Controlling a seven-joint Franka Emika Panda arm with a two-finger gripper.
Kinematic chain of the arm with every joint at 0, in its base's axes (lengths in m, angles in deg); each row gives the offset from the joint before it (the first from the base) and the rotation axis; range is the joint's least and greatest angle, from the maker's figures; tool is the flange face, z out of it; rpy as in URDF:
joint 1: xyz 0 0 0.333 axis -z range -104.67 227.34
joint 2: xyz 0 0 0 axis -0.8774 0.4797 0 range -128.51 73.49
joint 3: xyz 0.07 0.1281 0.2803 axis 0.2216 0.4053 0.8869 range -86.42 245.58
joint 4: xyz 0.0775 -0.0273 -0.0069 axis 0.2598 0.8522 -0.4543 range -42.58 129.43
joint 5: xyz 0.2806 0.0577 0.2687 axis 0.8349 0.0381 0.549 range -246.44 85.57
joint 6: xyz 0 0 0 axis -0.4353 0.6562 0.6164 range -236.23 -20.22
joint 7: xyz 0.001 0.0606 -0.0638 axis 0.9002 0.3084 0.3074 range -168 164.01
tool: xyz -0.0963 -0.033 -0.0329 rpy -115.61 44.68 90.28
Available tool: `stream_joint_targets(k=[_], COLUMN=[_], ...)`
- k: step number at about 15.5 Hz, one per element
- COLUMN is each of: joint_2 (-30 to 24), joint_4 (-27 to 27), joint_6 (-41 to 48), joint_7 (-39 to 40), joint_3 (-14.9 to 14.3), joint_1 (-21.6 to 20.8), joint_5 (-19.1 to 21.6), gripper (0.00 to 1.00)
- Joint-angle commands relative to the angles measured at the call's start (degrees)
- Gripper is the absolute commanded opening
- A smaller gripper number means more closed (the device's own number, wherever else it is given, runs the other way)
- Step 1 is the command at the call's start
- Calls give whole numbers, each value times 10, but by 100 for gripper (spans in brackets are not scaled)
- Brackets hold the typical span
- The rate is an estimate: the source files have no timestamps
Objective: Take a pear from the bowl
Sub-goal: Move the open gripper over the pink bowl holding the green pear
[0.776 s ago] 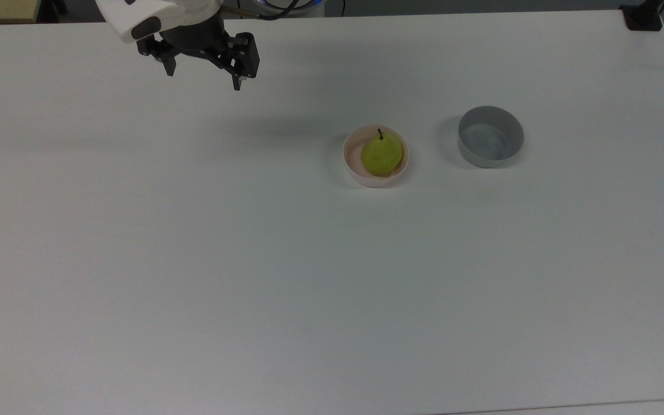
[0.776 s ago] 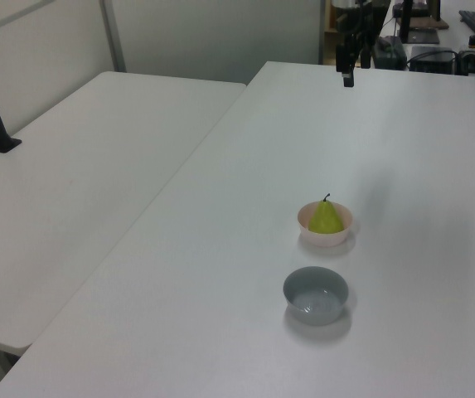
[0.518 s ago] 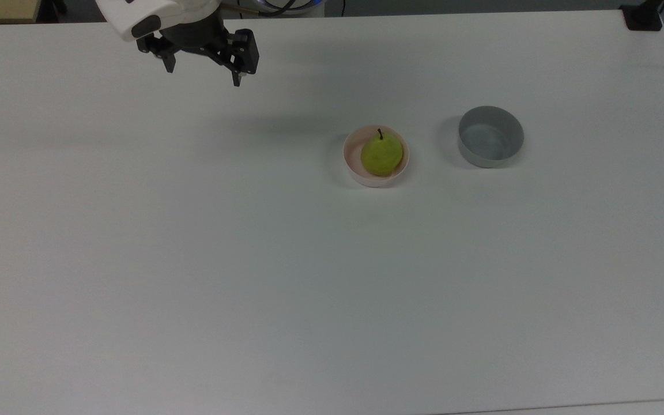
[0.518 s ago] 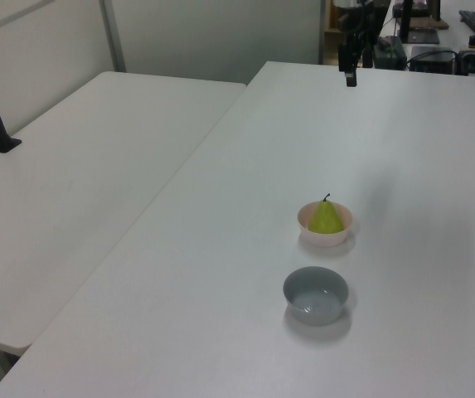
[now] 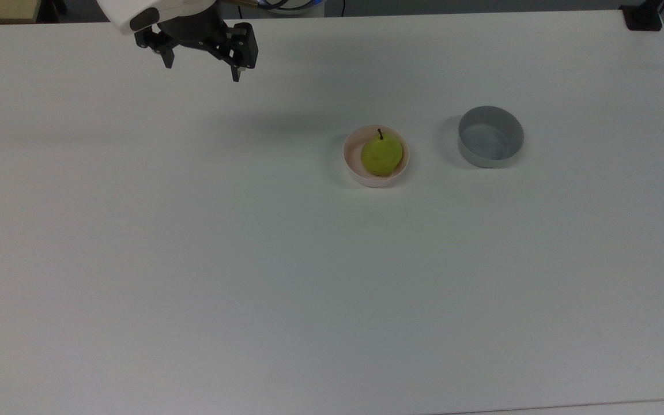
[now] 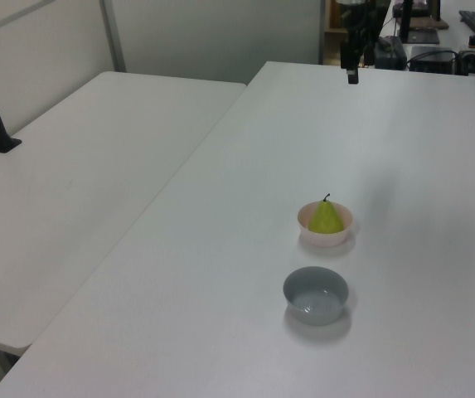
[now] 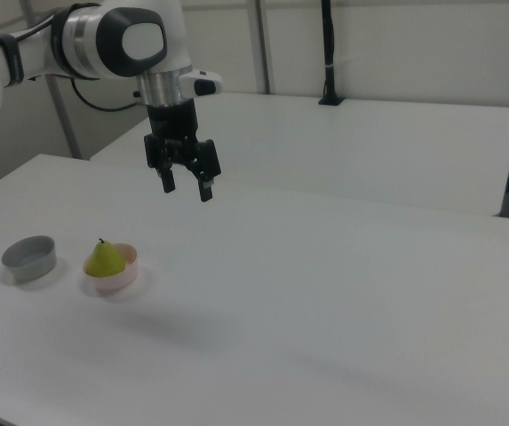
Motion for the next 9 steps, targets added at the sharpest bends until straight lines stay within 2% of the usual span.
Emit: stream_joint_targets(k=[1,4,9], joint_2=[-11,-10,-2], joint_4=[7,4,-7], joint_6=[8,5,5], joint_7=[13,14,10], joint_3=[0,8,9], joint_1=[-4,-10,-77], joint_5=[32,40,47], gripper=[100,100,100])
